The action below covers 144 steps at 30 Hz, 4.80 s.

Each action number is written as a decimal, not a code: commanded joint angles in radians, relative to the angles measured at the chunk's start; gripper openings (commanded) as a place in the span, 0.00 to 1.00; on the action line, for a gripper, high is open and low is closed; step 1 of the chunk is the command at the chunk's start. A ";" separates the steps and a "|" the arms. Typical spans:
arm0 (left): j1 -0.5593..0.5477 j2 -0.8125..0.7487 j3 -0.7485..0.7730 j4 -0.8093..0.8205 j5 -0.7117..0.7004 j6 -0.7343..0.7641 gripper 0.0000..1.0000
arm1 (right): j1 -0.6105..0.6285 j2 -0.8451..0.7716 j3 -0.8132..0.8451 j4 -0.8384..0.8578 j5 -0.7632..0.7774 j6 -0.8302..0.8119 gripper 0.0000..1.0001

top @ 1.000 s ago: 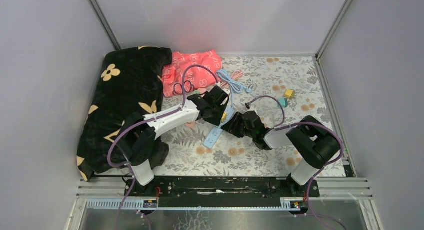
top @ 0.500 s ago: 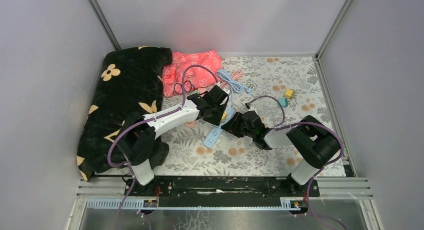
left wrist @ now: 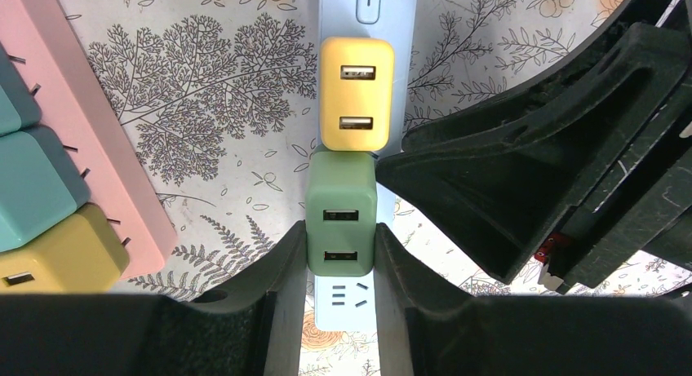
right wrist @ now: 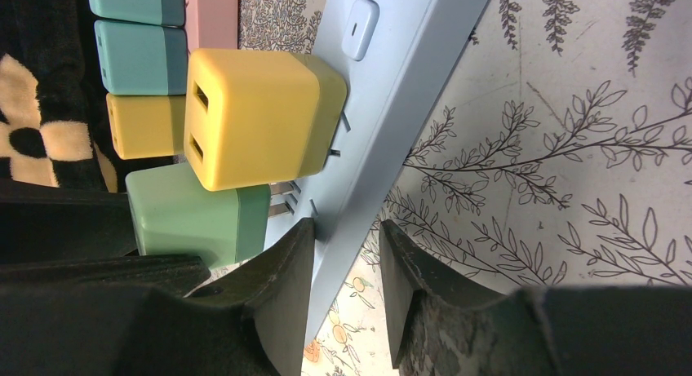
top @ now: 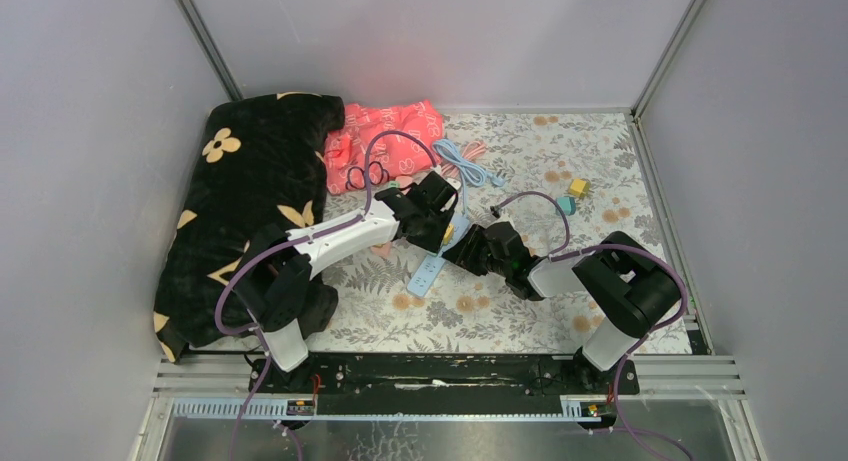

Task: Insert the plug
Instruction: Insert the plug into the socket, then pick up the plug from the center of the board.

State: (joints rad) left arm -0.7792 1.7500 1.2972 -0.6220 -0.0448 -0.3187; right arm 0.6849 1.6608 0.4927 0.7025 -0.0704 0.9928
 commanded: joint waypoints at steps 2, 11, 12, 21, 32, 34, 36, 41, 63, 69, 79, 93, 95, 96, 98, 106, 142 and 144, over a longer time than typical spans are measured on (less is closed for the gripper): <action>-0.009 0.011 0.025 -0.027 0.006 0.007 0.00 | -0.004 0.011 -0.005 -0.029 0.001 -0.012 0.41; -0.028 0.035 0.027 -0.022 0.026 0.005 0.00 | -0.004 0.023 -0.002 -0.020 -0.009 -0.010 0.41; -0.029 0.036 0.028 -0.021 0.029 0.005 0.00 | -0.005 0.024 -0.002 -0.019 -0.009 -0.010 0.41; -0.032 0.032 0.034 -0.028 0.009 0.006 0.00 | -0.004 0.027 -0.003 -0.017 -0.012 -0.008 0.41; -0.046 0.079 0.026 -0.015 0.014 0.005 0.00 | -0.004 0.034 -0.003 -0.016 -0.016 -0.005 0.41; -0.046 0.086 0.026 -0.015 0.015 0.007 0.00 | -0.004 0.036 -0.002 -0.015 -0.017 -0.005 0.41; -0.047 0.094 0.024 -0.014 0.014 0.007 0.00 | -0.004 0.038 -0.002 -0.015 -0.018 -0.004 0.41; -0.047 0.098 0.023 -0.008 0.018 0.009 0.00 | -0.005 0.040 -0.003 -0.015 -0.019 -0.006 0.41; -0.047 0.139 -0.028 0.011 0.007 0.000 0.00 | -0.010 0.007 -0.042 -0.034 0.038 0.007 0.34; -0.046 0.145 -0.041 0.020 0.002 -0.006 0.00 | -0.012 0.007 -0.052 -0.017 0.029 0.018 0.30; -0.046 0.162 -0.086 0.056 0.021 -0.025 0.00 | -0.012 0.037 -0.039 0.000 -0.012 0.023 0.29; -0.040 0.190 -0.119 0.078 0.027 -0.031 0.00 | -0.012 0.041 -0.039 0.001 -0.011 0.015 0.29; -0.039 0.197 -0.117 0.073 0.030 -0.036 0.00 | -0.012 0.039 -0.037 -0.001 -0.009 0.012 0.29; -0.039 0.199 -0.116 0.072 0.032 -0.039 0.00 | -0.012 0.040 -0.037 -0.001 -0.009 0.012 0.29; -0.038 0.203 -0.116 0.073 0.039 -0.045 0.00 | -0.012 0.037 -0.036 -0.001 -0.011 0.012 0.29; -0.039 0.188 -0.098 0.062 0.030 -0.054 0.11 | -0.012 0.023 -0.036 -0.011 -0.009 0.006 0.29; 0.070 -0.449 -0.070 -0.057 -0.124 -0.010 0.92 | -0.018 -0.298 0.065 -0.437 0.141 -0.265 0.62; 0.086 -0.491 -0.080 -0.058 -0.138 0.006 0.94 | -0.028 -0.320 0.090 -0.500 0.166 -0.312 0.69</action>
State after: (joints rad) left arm -0.7197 1.3380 1.2358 -0.6609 -0.1337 -0.3588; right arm 0.6727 1.4014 0.5095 0.3397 0.0128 0.8078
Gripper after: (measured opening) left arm 0.922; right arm 0.644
